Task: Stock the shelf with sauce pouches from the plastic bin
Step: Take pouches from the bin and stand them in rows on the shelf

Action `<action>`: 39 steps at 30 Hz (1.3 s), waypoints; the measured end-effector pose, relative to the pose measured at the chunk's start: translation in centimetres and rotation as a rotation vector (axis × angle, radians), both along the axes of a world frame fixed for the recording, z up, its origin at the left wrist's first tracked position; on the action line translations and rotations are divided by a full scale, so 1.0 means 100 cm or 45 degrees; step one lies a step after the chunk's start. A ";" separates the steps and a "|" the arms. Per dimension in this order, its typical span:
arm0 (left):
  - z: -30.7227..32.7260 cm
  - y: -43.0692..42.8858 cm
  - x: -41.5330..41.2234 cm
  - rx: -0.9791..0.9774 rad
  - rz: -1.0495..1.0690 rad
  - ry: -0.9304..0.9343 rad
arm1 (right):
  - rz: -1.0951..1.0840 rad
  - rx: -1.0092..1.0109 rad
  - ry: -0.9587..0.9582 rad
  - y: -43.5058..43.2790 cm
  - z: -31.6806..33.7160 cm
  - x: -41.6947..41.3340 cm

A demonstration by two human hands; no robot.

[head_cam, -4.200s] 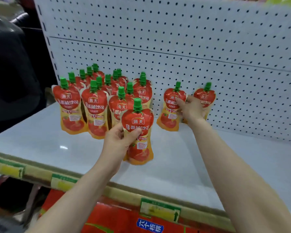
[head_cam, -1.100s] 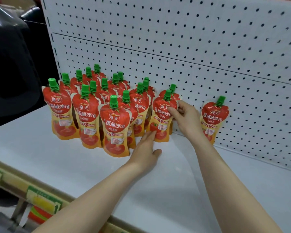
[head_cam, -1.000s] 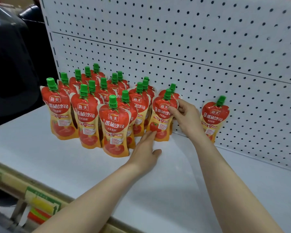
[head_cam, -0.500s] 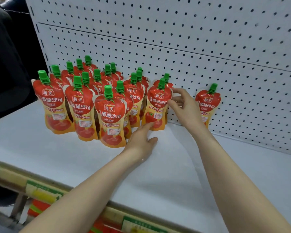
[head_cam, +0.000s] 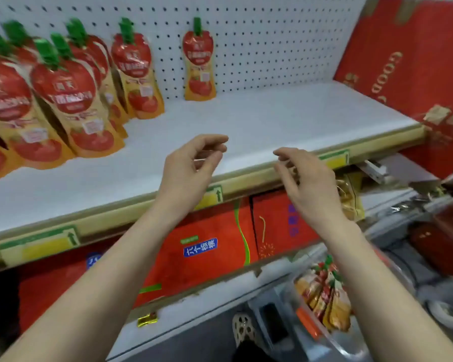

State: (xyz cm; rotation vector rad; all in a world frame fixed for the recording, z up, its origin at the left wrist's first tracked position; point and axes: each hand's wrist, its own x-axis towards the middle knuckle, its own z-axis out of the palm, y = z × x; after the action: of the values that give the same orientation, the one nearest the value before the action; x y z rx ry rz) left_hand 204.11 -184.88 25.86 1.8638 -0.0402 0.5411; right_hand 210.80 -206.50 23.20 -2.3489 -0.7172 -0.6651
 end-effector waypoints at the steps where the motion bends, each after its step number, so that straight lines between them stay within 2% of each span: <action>1: -0.005 -0.016 -0.009 -0.014 -0.060 -0.005 | -0.077 0.014 0.004 -0.024 -0.011 -0.022; 6: -0.057 -0.099 -0.033 0.004 -0.332 0.132 | -0.484 0.151 0.302 -0.139 -0.087 -0.123; 11: -0.145 -0.176 -0.030 0.078 -0.531 0.425 | -0.826 0.212 0.794 -0.224 -0.187 -0.183; 16: -0.249 -0.258 -0.017 0.121 -0.645 0.808 | -0.963 0.198 1.166 -0.283 -0.263 -0.170; 19: -0.313 -0.306 -0.001 0.167 -0.625 1.018 | -0.975 0.116 1.187 -0.319 -0.298 -0.126; 22: -0.370 -0.344 0.019 0.238 -0.633 1.164 | -0.984 -0.153 1.201 -0.356 -0.337 -0.071; 25: -0.410 -0.370 0.032 0.350 -0.682 1.138 | -0.802 -0.616 1.324 -0.376 -0.370 -0.023; 29: -0.446 -0.391 0.044 0.478 -0.726 1.135 | -0.593 -1.006 1.530 -0.381 -0.389 0.020; 35: -0.464 -0.403 0.055 0.510 -0.728 1.218 | -0.596 -1.396 1.305 -0.402 -0.415 0.037; 39: -0.468 -0.404 0.057 0.526 -0.707 1.234 | -0.612 -1.477 1.480 -0.391 -0.422 0.044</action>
State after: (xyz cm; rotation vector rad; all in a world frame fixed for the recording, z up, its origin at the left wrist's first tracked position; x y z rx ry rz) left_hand 209.79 -225.30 -20.96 2.2108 -0.0209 -0.8228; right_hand 215.16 -245.56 -19.04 -3.2408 0.1179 1.2904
